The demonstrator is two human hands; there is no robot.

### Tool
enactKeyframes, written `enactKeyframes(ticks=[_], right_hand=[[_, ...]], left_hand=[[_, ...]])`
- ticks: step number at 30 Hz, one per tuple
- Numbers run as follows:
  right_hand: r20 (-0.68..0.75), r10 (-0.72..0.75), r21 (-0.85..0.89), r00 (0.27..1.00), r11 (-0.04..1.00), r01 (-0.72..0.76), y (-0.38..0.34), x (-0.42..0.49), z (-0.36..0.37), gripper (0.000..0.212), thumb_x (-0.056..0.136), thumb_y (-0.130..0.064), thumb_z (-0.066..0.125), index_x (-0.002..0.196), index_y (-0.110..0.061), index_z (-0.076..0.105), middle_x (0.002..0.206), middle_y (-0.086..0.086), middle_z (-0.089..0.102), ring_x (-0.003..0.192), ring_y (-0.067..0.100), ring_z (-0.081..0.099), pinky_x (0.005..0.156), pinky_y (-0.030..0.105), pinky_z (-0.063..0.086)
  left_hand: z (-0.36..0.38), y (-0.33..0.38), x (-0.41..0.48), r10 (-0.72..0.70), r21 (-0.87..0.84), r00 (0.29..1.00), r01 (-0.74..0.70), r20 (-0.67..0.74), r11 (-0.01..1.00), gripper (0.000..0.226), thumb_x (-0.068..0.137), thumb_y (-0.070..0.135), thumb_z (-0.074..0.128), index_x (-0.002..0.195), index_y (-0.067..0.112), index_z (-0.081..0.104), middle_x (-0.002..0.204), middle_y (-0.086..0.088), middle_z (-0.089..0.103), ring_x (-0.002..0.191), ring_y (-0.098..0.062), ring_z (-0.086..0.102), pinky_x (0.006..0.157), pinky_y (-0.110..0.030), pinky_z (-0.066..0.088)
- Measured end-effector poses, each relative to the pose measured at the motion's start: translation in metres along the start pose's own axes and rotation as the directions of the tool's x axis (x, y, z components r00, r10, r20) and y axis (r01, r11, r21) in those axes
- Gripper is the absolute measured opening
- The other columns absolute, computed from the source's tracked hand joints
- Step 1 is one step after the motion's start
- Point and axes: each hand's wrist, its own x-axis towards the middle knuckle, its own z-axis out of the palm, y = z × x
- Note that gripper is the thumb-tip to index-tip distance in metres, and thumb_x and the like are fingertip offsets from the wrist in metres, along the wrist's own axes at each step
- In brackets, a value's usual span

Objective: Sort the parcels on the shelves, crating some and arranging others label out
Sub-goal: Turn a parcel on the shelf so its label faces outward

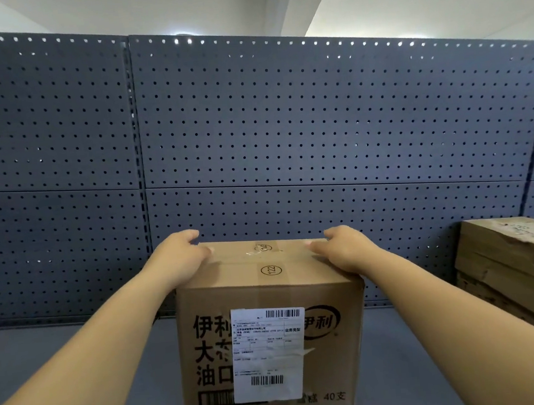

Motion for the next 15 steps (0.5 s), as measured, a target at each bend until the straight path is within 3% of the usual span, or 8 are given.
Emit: enactKeyframes(ticks=[1,3,6,10,13,15], right_hand=[[0.040,-0.019,-0.047,0.999,0.999,0.021,-0.006,-0.003,0.001,0.070,0.095,-0.055,0.046,0.148,-0.011,0.034,0.150,0.010,0.040,0.138,0.031,0.037,0.107,0.040,0.034],[0.146,-0.080,-0.219,0.986,0.969,0.111,-0.017,-0.008,0.007,0.079,0.096,-0.060,0.035,0.155,-0.014,0.013,0.162,0.010,0.014,0.150,0.028,0.011,0.121,0.044,0.011],[0.239,-0.087,-0.360,0.967,0.917,0.172,-0.026,-0.012,0.011,0.075,0.098,-0.061,0.023,0.156,-0.018,0.002,0.163,0.008,-0.002,0.150,0.027,-0.008,0.119,0.046,-0.010],[0.296,-0.029,-0.384,0.955,0.912,0.146,-0.025,-0.003,0.014,0.072,0.097,-0.063,0.018,0.156,-0.024,0.001,0.163,0.008,-0.008,0.148,0.032,-0.013,0.117,0.047,-0.013],[0.315,-0.031,-0.396,0.949,0.904,0.161,-0.020,0.010,0.021,0.072,0.095,-0.065,0.016,0.156,-0.028,0.004,0.163,0.008,-0.008,0.147,0.033,-0.017,0.118,0.049,-0.014],[0.326,-0.031,-0.396,0.945,0.903,0.166,-0.017,0.017,0.025,0.071,0.095,-0.066,0.016,0.155,-0.030,0.006,0.163,0.007,-0.007,0.148,0.032,-0.016,0.119,0.049,-0.013]], left_hand=[[0.002,0.004,0.001,0.028,0.070,1.000,-0.029,0.015,0.997,0.060,0.095,0.036,0.052,0.150,0.024,0.031,0.154,-0.002,0.035,0.137,-0.024,0.037,0.100,-0.031,0.034],[0.010,0.011,0.003,0.054,0.201,0.995,-0.070,0.083,0.977,0.063,0.095,0.045,0.047,0.152,0.029,0.023,0.158,0.002,0.026,0.145,-0.025,0.023,0.114,-0.039,0.026],[0.023,0.019,0.007,0.027,0.438,0.967,-0.139,0.252,0.888,0.067,0.095,0.059,0.034,0.153,0.035,0.011,0.162,0.002,0.008,0.148,-0.032,-0.005,0.117,-0.057,0.008],[0.030,0.017,0.021,-0.024,0.538,0.934,-0.183,0.356,0.823,0.068,0.090,0.069,0.019,0.151,0.041,0.008,0.162,0.003,0.001,0.146,-0.033,-0.014,0.115,-0.061,0.001],[0.032,0.011,0.032,-0.013,0.581,0.907,-0.258,0.420,0.772,0.093,0.069,0.079,0.001,0.152,0.038,0.008,0.162,-0.001,0.004,0.148,-0.029,-0.009,0.115,-0.061,0.001],[0.036,0.010,0.035,-0.016,0.603,0.898,-0.281,0.439,0.747,0.083,0.081,0.069,0.000,0.153,0.030,0.007,0.162,-0.006,0.004,0.148,-0.027,-0.008,0.116,-0.058,-0.001]])
